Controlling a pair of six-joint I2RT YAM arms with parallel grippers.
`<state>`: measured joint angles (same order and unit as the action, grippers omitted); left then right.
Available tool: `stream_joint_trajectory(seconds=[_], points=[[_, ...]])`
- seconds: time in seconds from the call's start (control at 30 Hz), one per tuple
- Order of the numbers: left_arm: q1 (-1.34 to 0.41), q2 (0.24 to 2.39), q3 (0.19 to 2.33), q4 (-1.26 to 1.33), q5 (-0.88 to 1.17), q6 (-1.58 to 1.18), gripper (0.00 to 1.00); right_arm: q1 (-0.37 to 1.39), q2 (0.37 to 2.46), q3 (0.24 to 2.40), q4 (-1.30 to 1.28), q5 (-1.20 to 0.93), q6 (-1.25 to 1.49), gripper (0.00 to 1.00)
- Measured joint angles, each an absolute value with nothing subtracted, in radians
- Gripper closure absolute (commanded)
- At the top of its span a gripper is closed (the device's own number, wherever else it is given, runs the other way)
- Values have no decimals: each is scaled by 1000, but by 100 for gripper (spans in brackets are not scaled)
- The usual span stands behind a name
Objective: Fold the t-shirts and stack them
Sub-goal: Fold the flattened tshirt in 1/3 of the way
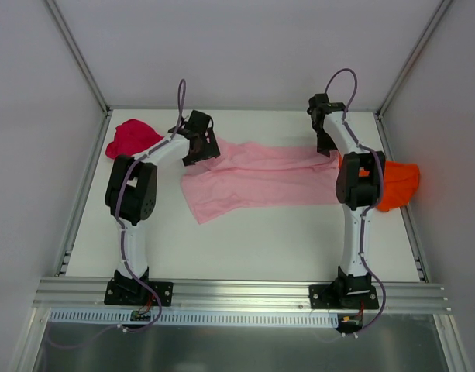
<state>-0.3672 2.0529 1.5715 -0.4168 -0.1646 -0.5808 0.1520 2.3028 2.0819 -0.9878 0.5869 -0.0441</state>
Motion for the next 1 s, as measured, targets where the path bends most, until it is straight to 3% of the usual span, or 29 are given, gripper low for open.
stream_joint_trajectory(seconds=[0.03, 0.07, 0.17, 0.3, 0.4, 0.5, 0.67, 0.77, 0.83, 0.9, 0.93, 1.0], points=[[-367, 2053, 1571, -417, -167, -582, 8, 152, 2302, 2085, -988, 587, -54, 44], [-367, 2053, 1571, -416, -170, -583, 2, 155, 2298, 2082, -981, 590, -60, 37], [-367, 2048, 1554, -408, -186, -585, 1, 159, 2254, 2018, -932, 590, -68, 13], [-368, 2009, 1474, -347, -183, -583, 1, 168, 2136, 1861, -832, 574, -96, 14], [-368, 1983, 1434, -294, -164, -580, 3, 173, 2079, 1822, -781, 536, -109, 23], [-368, 1977, 1435, -231, -143, -573, 15, 175, 2062, 1823, -738, 518, -117, 27], [-378, 1966, 1435, -199, -132, -559, 51, 175, 2105, 1889, -770, 516, -123, 25], [-386, 1956, 1435, -223, -136, -555, 53, 179, 2141, 1938, -770, 516, -122, 23], [-387, 1952, 1435, -244, -139, -553, 43, 183, 2146, 1938, -771, 511, -120, 22], [-387, 1951, 1436, -260, -142, -552, 42, 187, 2147, 1938, -771, 497, -115, 21], [-387, 1951, 1439, -270, -143, -552, 44, 189, 2147, 1938, -771, 480, -113, 21], [-387, 1956, 1461, -299, -141, -552, 63, 192, 2149, 1940, -778, 450, -112, 22]])
